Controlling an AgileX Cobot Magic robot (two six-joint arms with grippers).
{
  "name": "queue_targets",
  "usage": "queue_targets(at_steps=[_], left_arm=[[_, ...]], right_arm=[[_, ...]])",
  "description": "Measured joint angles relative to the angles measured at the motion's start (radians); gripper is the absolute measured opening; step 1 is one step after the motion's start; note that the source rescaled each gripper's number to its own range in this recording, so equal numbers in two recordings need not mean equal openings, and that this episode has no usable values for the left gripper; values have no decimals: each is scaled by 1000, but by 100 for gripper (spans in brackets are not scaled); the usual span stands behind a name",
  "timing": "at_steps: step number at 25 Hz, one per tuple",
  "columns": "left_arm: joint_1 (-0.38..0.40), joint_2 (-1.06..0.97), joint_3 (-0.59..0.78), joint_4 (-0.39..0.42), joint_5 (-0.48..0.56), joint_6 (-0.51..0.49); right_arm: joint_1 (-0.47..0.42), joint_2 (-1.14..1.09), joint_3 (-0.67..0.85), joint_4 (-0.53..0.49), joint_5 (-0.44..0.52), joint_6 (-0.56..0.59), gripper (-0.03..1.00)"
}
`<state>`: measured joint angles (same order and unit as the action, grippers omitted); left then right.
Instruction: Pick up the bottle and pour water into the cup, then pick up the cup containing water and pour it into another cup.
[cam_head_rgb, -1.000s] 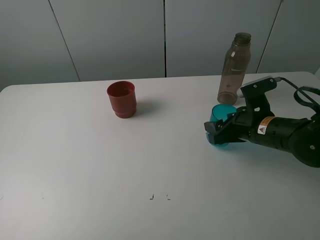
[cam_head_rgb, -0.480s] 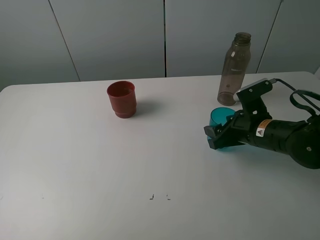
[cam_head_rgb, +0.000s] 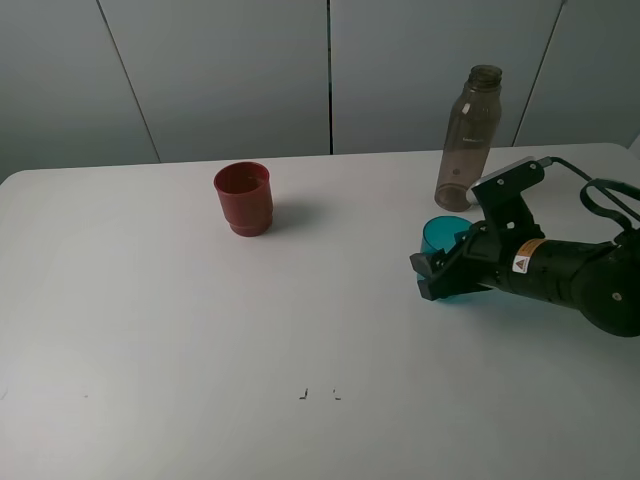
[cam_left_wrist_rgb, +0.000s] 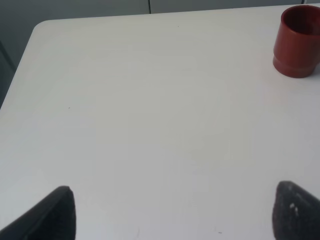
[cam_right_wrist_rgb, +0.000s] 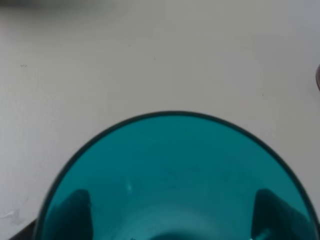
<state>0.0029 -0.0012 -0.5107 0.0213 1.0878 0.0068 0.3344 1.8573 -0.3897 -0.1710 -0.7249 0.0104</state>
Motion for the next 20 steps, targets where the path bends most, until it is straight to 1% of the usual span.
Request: queue_targets(at_steps=[2, 3, 4, 5, 6, 7, 9, 11, 15, 17, 20], left_arm=[[0, 0, 0, 0, 0, 0], [0, 0, 0, 0, 0, 0], [0, 0, 0, 0, 0, 0], [0, 0, 0, 0, 0, 0], [0, 0, 0, 0, 0, 0], [0, 0, 0, 0, 0, 0], [0, 0, 0, 0, 0, 0], [0, 0, 0, 0, 0, 0], [0, 0, 0, 0, 0, 0], [0, 0, 0, 0, 0, 0], [0, 0, 0, 0, 0, 0]], right_arm=[[0, 0, 0, 0, 0, 0, 9], [0, 0, 0, 0, 0, 0, 20], [0, 0, 0, 0, 0, 0, 40], [0, 0, 0, 0, 0, 0, 64], [0, 0, 0, 0, 0, 0, 82], [0, 0, 0, 0, 0, 0, 92], [0, 0, 0, 0, 6, 0, 99], [0, 0, 0, 0, 15, 0, 99], [0, -10, 0, -2, 54, 42, 99], [0, -40, 0, -2, 115, 52, 99], [0, -120, 0, -2, 251, 55, 99]])
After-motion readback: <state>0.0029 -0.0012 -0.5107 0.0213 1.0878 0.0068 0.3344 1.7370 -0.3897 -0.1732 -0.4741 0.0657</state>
